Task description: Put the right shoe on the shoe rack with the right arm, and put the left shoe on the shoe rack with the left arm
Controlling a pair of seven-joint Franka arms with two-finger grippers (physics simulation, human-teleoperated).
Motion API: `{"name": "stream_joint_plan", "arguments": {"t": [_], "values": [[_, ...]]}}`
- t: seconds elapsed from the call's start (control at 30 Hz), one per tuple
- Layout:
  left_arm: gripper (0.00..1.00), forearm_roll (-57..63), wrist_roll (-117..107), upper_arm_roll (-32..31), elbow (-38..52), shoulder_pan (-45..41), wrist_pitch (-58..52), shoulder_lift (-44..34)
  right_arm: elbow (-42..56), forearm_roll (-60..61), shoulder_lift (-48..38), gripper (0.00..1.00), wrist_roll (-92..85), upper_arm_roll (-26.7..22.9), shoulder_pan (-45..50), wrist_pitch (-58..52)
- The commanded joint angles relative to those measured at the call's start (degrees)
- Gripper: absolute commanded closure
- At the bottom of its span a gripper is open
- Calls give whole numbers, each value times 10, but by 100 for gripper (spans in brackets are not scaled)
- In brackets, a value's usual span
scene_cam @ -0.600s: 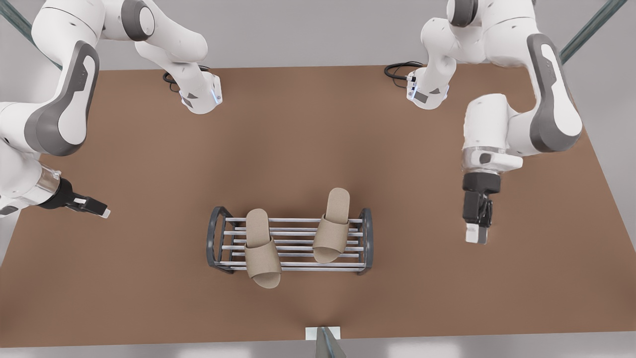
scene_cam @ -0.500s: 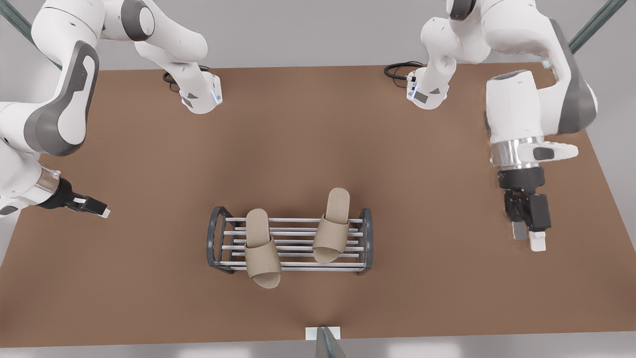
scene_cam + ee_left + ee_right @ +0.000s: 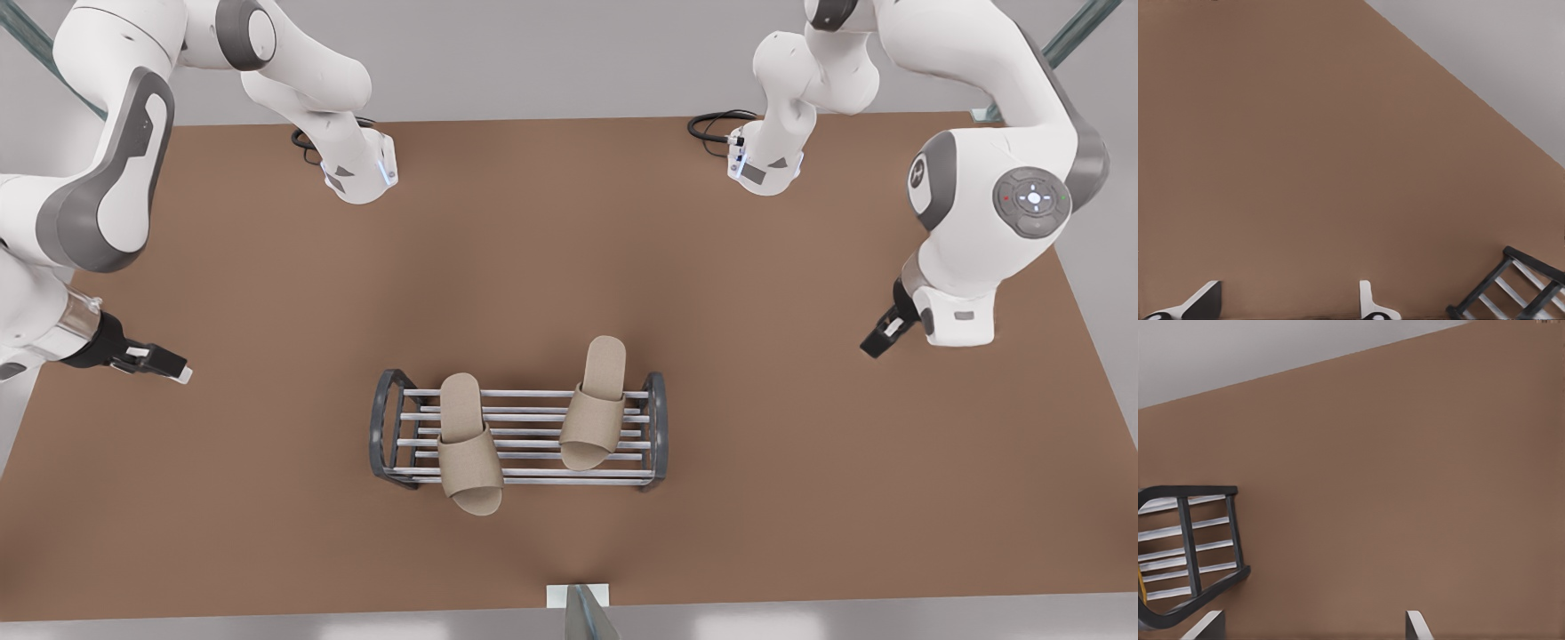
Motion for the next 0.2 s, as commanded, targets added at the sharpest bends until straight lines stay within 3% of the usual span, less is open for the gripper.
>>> {"name": "stream_joint_plan", "arguments": {"t": [0.0,0.03,0.17], "values": [[0,1,448,-181,15,164,-46,-5,0,-1,-1,0,-14,0,0,-1],[0,42,443,-253,14,211,-44,-5,0,-1,-1,0,-14,0,0,-1],[0,55,443,-296,10,243,-37,0,0,-2,-2,0,-13,0,2,-1]]}}
